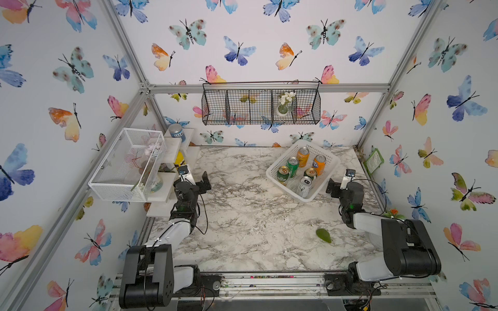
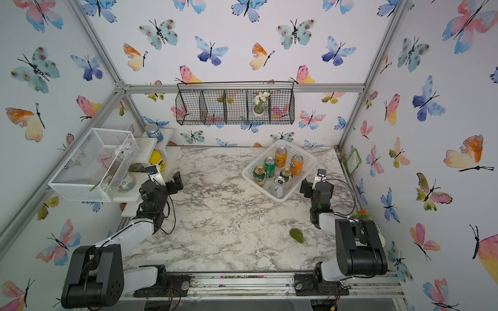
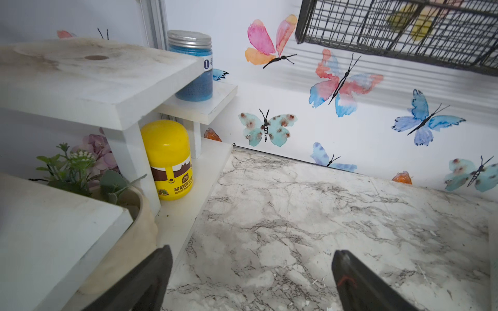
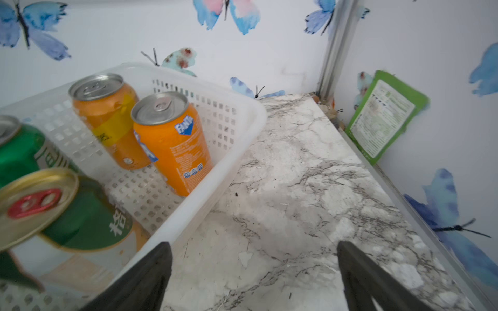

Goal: Take out the drinks from the basket
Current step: Move the basket to the center of the board.

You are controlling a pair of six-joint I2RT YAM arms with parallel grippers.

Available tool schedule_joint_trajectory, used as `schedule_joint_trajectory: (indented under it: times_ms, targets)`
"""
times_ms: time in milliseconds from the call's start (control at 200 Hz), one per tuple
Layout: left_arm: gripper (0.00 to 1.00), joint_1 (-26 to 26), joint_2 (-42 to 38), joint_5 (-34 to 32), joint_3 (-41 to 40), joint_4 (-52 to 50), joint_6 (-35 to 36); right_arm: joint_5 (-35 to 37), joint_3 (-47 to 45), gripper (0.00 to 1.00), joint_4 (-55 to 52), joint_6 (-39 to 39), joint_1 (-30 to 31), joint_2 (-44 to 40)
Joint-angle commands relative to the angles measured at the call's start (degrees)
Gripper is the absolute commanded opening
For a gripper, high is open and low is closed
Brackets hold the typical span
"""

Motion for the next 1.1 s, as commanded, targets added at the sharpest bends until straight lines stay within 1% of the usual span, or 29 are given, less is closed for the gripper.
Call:
schedule_joint_trajectory:
  times_ms: [0, 20, 60, 85, 105, 155, 235, 315, 380, 466, 516, 566, 616, 711, 781, 811, 836, 916, 991, 1096]
  targets:
    - [0.99, 0.2, 2.5, -3.6, 8.7, -11.4, -14.1, 14.8, 2.3, 0.99, -7.2, 13.4, 0.3, -1.8]
    - [0.99, 0.3, 3.0, -5.1, 10.7, -15.4, -17.0, 16.6, 3.1, 0.99, -8.6, 16.9, 0.3, -1.6]
    - [0.99, 0.7, 4.5, -8.0, 14.7, -23.0, -23.4, 19.4, 5.5, 0.99, -15.4, 24.5, 0.3, -0.9]
    - [0.99, 1.2, 5.6, -8.0, 16.9, -25.8, -25.7, 20.6, 7.5, 0.98, -20.1, 28.3, 0.2, -0.4]
    - [0.99, 1.5, 6.5, -7.0, 18.1, -27.7, -26.5, 20.3, 8.8, 0.98, -22.3, 29.3, 0.1, 0.2]
    - [0.99, 2.0, 7.4, -4.1, 19.6, -28.9, -26.0, 17.9, 10.8, 0.98, -23.8, 28.2, 0.1, 1.9]
    - [0.99, 2.0, 6.3, -1.6, 18.6, -27.0, -25.4, 16.2, 13.8, 0.98, -28.4, 30.7, 0.1, 4.0]
    - [0.99, 2.1, 4.0, 0.5, 15.7, -22.4, -26.8, 11.5, 14.9, 0.99, -28.9, 28.0, 0.1, 3.6]
    - [0.99, 2.1, 3.1, 4.0, 15.1, -20.0, -27.4, 7.4, 15.9, 0.98, -29.3, 25.9, 0.1, 2.2]
    - [0.99, 2.1, 4.5, 11.4, 18.1, -20.4, -26.8, 0.1, 15.5, 0.98, -25.8, 23.6, 0.2, -0.3]
    - [0.99, 1.9, 5.5, 16.4, 21.3, -23.2, -25.9, -5.0, 15.5, 0.95, -24.0, 22.4, 0.2, -1.6]
    - [0.99, 1.1, 5.9, 18.5, 23.2, -24.6, -26.1, -9.3, 16.2, 0.93, -23.5, 21.6, 0.5, -2.5]
    - [0.99, 0.3, 5.2, 19.3, 23.6, -24.5, -26.8, -11.5, 17.0, 0.92, -24.0, 21.1, 1.0, -3.1]
    - [0.99, -0.8, 3.6, 20.3, 23.1, -22.5, -28.6, -11.4, 17.5, 0.92, -25.3, 20.9, 2.1, -4.6]
    - [0.99, -0.8, 3.7, 22.3, 23.8, -22.1, -31.1, -10.0, 18.1, 0.91, -28.2, 23.1, 2.2, -5.0]
    - [0.99, -0.7, 4.2, 23.7, 24.4, -22.2, -31.9, -9.2, 18.8, 0.89, -30.7, 24.9, 2.2, -4.8]
    - [0.99, -0.7, 4.7, 25.1, 25.2, -22.6, -32.5, -7.9, 19.8, 0.87, -33.7, 27.0, 2.3, -4.2]
    - [0.99, -0.7, 5.7, 27.9, 27.3, -24.6, -33.0, -5.4, 22.6, 0.86, -42.7, 34.0, 2.3, -1.4]
    - [0.99, -0.7, 5.1, 28.2, 27.3, -24.7, -33.4, -6.1, 23.1, 0.85, -43.9, 37.8, 2.2, 1.9]
    - [0.99, -0.7, 4.4, 27.7, 27.1, -24.5, -33.0, -7.4, 25.9, 0.85, -45.5, 40.9, 2.3, 6.4]
